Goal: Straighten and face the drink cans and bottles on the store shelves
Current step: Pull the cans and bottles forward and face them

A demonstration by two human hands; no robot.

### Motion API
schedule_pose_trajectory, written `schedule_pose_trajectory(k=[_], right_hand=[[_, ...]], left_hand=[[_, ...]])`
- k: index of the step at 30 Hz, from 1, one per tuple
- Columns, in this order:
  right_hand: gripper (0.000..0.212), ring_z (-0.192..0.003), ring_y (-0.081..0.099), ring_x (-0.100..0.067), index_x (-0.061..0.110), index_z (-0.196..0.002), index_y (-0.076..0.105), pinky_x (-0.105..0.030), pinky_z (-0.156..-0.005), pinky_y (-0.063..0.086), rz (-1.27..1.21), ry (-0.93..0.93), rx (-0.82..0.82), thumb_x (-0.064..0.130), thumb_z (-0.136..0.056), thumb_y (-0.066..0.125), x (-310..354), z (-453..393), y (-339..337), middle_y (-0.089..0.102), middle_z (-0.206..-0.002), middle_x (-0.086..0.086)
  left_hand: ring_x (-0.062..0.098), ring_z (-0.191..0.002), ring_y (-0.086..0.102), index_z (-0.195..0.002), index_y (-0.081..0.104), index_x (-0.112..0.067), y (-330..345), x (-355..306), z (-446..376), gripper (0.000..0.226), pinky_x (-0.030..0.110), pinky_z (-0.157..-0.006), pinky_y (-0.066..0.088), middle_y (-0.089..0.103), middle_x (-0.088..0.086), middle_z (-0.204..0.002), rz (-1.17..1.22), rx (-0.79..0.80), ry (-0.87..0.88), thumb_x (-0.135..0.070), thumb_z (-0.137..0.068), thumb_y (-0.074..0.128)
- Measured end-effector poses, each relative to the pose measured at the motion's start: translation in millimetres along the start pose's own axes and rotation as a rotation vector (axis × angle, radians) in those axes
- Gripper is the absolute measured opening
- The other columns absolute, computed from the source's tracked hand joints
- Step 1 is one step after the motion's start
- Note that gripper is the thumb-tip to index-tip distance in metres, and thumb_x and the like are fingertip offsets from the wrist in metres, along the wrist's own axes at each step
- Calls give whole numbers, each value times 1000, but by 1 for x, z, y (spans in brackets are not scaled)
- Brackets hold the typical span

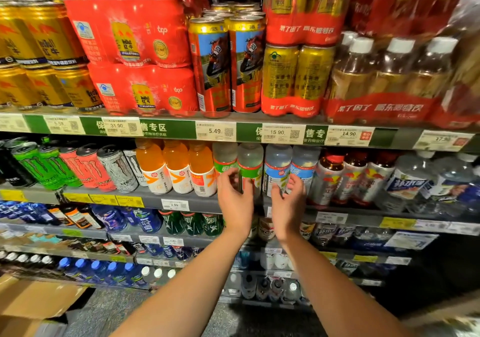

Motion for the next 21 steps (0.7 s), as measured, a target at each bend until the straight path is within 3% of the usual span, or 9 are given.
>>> schedule_pose_trajectory(k=[4,8,10,13,17,21], right_hand=[[48,-114,59,-20,9,-139,50,-35,-95,52,48,-53,43,11,-92,63,5,-2,2,59,-128,-10],[44,-110,60,-23,7,-133,54,-40,-94,52,102,-104,58,10,-90,64,10,-2,5,60,-124,-10],[44,-113,59,-24,6,-132,55,-43,-95,51,86,-103,57,9,-90,65,8,-3,1,60,-125,-11],[42,-121,54,-30,2,-130,52,-48,-98,48,83,-82,-74,12,-91,63,1,-5,-23,52,-131,-16],[50,-127,49,-31,3,-139,43,-44,-100,46,132,-58,-88,11,-92,61,-5,-8,-37,46,-139,-15],[52,-128,50,-33,-1,-142,44,-43,-102,46,206,-85,-105,8,-93,59,5,-10,-38,50,-138,-18]], left_hand=[[11,-85,62,-104,65,-18,21,-3,6,17,34,-80,54,65,-3,-94,-27,89,20,-11,-88,67],[-7,-78,61,-105,71,-18,31,-1,7,17,26,-76,55,66,-16,-85,-48,113,-17,-13,-89,67],[1,-82,66,-113,71,-14,37,-2,10,24,28,-81,56,72,-10,-92,-66,137,-21,-16,-89,67],[14,-95,69,-122,68,-12,44,-5,13,34,25,-84,53,75,2,-106,-107,148,-24,-21,-89,69],[19,-80,68,-106,72,-20,57,-13,19,20,23,-62,42,73,-2,-85,-158,169,-16,-24,-86,71],[19,-80,65,-105,70,-19,64,-12,21,21,31,-69,48,73,0,-87,-154,176,-36,-23,-85,71]])
Point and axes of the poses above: each hand's wrist, its own z-axis away from the middle knuckle, its own y-axis out of the palm, x = y × z, the point moved 9 cm from there along -z, towards the middle knuckle
